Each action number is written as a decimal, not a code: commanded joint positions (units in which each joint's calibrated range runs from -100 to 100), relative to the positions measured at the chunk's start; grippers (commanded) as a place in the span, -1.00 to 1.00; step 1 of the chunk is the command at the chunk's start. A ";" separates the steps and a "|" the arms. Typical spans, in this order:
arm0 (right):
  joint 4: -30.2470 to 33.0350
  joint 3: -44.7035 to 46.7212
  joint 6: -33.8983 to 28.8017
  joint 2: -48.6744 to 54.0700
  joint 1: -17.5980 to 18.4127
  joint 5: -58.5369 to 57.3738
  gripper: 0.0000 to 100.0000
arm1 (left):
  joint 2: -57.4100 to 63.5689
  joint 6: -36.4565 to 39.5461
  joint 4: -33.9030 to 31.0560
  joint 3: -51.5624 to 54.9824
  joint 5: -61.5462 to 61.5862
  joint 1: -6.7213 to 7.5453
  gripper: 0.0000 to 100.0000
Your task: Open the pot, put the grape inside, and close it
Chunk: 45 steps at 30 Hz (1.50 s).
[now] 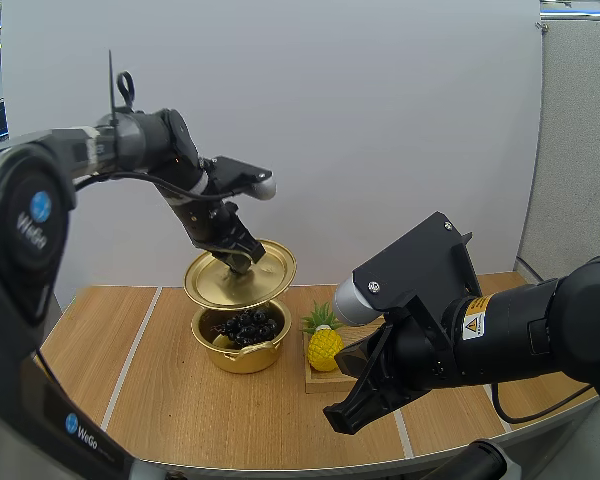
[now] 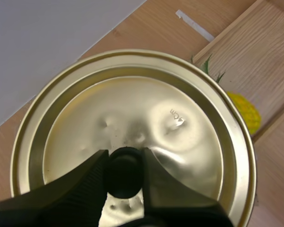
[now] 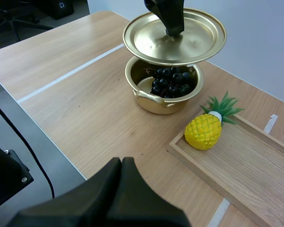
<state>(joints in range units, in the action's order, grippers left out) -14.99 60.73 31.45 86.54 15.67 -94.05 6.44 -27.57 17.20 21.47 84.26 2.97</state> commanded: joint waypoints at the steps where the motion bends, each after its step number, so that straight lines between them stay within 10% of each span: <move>1: 0.33 0.06 0.09 0.46 -0.15 0.30 -1.00 | -2.90 -0.34 0.72 0.08 -3.60 0.06 -1.00; 45: 0.97 0.06 0.09 0.46 -0.15 -0.38 -1.00 | -13.62 -1.07 -4.20 5.38 -10.49 0.06 -1.00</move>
<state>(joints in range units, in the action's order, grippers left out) -14.32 60.73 31.45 86.54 15.67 -94.22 -6.11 -28.78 15.87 25.22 74.74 2.97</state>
